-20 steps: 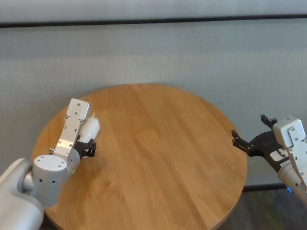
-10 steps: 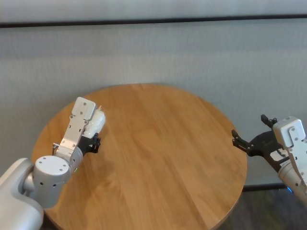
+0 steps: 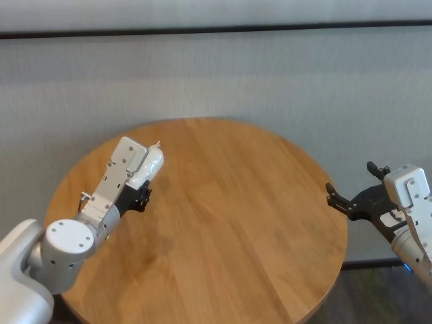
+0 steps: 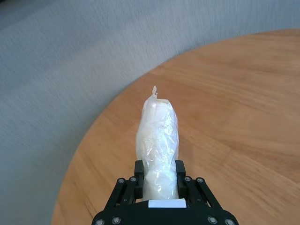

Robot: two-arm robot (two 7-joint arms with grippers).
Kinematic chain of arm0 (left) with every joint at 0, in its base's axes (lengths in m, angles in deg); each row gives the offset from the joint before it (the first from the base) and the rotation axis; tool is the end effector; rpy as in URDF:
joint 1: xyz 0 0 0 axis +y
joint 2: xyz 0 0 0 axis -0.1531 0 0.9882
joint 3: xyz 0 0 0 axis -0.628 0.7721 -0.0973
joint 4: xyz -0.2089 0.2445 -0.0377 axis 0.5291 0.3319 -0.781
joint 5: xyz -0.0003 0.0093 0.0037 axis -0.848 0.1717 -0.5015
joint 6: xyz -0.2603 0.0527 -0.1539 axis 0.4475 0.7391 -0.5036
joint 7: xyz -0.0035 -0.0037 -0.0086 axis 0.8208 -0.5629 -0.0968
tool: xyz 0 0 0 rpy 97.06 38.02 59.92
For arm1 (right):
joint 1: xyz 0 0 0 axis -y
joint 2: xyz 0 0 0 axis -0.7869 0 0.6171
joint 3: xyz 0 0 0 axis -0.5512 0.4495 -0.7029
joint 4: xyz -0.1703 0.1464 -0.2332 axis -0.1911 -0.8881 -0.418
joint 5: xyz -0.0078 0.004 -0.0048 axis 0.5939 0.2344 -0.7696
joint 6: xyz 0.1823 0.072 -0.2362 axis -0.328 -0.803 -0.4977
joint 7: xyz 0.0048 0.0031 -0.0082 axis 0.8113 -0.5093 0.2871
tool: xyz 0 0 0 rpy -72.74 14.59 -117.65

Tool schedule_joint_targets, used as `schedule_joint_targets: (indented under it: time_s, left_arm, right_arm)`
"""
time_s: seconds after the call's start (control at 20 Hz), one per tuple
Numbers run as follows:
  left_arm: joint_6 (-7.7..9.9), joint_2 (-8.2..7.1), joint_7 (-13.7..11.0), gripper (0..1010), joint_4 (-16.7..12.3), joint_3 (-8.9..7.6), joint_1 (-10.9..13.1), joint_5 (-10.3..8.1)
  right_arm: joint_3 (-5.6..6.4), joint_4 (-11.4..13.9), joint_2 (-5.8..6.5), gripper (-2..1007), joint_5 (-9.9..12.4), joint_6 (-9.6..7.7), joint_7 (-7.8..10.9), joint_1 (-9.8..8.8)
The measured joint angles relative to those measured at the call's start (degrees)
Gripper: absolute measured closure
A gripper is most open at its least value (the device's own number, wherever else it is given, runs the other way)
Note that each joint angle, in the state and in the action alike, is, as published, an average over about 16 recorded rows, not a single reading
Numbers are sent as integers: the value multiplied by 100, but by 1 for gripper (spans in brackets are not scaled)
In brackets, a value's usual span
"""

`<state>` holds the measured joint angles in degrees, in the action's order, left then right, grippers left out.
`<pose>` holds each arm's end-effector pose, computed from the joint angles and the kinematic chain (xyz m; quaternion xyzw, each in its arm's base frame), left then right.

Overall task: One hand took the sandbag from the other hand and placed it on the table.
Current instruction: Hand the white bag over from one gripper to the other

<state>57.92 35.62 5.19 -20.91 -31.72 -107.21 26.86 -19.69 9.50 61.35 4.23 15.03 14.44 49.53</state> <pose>0.4477 -0.0075 -0.3208 0.2221 -0.0679 0.5668 0.7905 0.3617 -0.1022 -0.3291 -0.1415 -0.1324 -0.5799 0.7913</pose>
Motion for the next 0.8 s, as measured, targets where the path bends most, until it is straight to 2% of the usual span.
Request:
schedule_joint_targets:
  time_s: [0.3, 0.8]
  left_arm:
    - [-263, -150, -253, 599, -181, -5, 45, 93]
    - [-698, -352, -840, 598, -464, -56, 116, 82]
  right_arm:
    - [0, 0, 0, 3, 0, 0, 0, 0]
    - [0, 0, 0, 3, 0, 0, 0, 0]
